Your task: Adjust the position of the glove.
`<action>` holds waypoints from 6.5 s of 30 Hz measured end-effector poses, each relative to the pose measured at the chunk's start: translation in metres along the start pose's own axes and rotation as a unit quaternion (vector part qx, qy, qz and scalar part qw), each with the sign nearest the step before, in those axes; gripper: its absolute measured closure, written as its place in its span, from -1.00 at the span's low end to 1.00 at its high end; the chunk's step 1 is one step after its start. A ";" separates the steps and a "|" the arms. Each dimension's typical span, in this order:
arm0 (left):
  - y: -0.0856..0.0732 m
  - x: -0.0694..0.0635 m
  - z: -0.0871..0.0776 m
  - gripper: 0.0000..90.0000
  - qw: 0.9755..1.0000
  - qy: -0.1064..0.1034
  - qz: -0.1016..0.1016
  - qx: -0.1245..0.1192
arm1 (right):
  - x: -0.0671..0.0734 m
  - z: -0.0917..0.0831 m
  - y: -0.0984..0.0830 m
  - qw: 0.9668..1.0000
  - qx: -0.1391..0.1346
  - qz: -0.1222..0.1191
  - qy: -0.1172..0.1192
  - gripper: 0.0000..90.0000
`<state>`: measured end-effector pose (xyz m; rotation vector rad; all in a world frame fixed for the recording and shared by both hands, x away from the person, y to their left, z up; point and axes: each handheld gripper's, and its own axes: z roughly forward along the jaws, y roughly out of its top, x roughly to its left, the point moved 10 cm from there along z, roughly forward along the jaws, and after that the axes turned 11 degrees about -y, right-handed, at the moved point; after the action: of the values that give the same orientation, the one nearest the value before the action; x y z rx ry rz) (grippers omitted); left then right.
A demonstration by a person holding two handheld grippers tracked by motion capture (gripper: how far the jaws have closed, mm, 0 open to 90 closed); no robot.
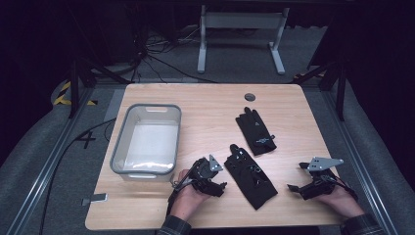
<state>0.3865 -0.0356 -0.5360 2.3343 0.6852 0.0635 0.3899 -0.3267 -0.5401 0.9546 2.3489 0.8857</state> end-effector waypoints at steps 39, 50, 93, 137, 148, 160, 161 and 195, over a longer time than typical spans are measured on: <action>-0.010 0.003 0.009 -1.00 0.999 -0.019 0.008 -0.034 | -0.024 0.008 0.059 1.000 -0.011 0.002 -0.020 -0.12; -0.010 0.003 0.009 -1.00 0.999 -0.020 0.009 -0.034 | -0.022 0.021 0.091 1.000 -0.025 -0.001 0.013 0.83; -0.010 0.003 0.009 -1.00 0.999 -0.021 0.008 -0.034 | -0.084 0.064 0.086 0.999 0.035 -0.005 -0.038 0.81; -0.010 0.003 0.009 -1.00 0.999 -0.020 0.008 -0.034 | -0.079 0.136 0.135 0.999 0.045 0.001 -0.014 -0.24; -0.010 0.003 0.009 -1.00 0.999 -0.020 0.007 -0.033 | -0.082 0.130 0.133 0.999 0.040 0.003 -0.015 0.55; -0.010 0.003 0.009 -1.00 0.999 -0.020 0.008 -0.034 | -0.084 0.123 0.134 0.999 0.019 0.009 -0.027 0.73; -0.010 0.003 0.009 -1.00 0.999 -0.019 0.008 -0.034 | -0.083 0.121 0.134 0.999 0.017 0.012 -0.025 0.73; -0.010 0.003 0.009 -1.00 0.999 -0.019 0.008 -0.034 | -0.036 0.035 0.123 0.999 -0.009 0.036 0.011 0.72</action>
<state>0.3868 -0.0332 -0.5494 2.2710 0.6351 0.0477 0.4894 -0.2710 -0.4715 1.0326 2.3336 0.9481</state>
